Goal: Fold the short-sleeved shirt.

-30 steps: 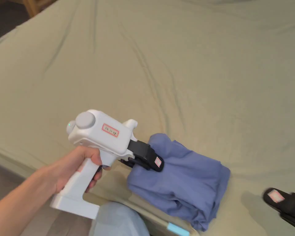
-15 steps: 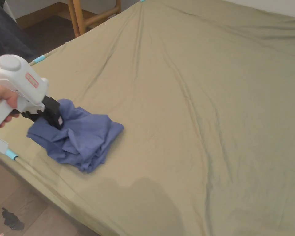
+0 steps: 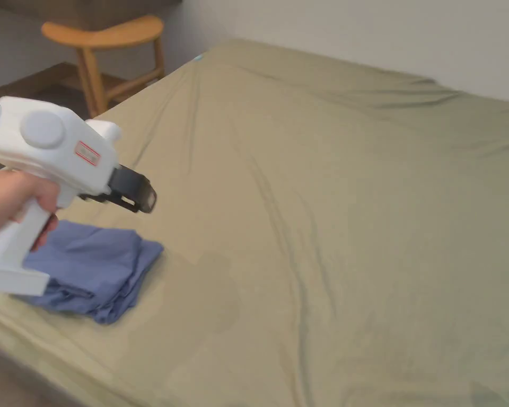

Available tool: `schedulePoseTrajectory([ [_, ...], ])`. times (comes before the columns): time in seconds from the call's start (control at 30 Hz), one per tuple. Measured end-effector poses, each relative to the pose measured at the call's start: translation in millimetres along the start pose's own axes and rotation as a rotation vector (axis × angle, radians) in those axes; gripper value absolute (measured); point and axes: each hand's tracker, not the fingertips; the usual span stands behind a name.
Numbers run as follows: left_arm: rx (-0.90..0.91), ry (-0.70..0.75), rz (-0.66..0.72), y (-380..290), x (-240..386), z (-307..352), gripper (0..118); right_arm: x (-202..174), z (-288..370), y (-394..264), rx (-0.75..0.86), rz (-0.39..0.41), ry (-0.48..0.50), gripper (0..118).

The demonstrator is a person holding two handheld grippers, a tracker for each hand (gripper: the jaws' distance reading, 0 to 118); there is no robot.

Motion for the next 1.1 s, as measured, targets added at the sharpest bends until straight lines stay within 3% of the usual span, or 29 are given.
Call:
schedulePoseTrajectory([
  [0.03,0.012,-0.106,-0.044,5,43,2,2,-7,8,9,0.017,0.058,-0.072,9],
  [0.1,0.083,-0.173,-0.134,15,124,1,2,-17,22,24,0.060,0.156,-0.170,9],
  [0.13,0.128,-0.136,-0.155,20,168,-1,2,-21,31,33,0.095,0.182,-0.203,9],
  [0.27,0.341,-0.261,-0.159,33,305,12,2,-32,70,78,0.237,0.174,-0.209,9],
  [0.4,0.553,-0.187,-0.117,55,384,29,2,-32,100,119,0.367,0.216,-0.276,9],
  [0.43,0.640,-0.149,-0.124,57,395,37,2,-34,108,126,0.408,0.240,-0.306,9],
  [0.5,0.780,-0.251,-0.123,55,409,59,2,-35,118,136,0.467,0.278,-0.332,9],
  [0.6,0.760,-0.064,-0.183,63,434,80,2,-37,133,146,0.549,0.332,-0.361,9],
  [0.73,0.789,-0.069,-0.166,73,439,90,2,-42,146,152,0.574,0.294,-0.291,9],
  [1.03,0.786,-0.077,-0.134,67,431,88,3,-62,150,160,0.594,0.325,-0.266,9],
  [1.1,0.792,-0.080,-0.120,69,428,89,11,-64,152,164,0.597,0.321,-0.254,13],
])
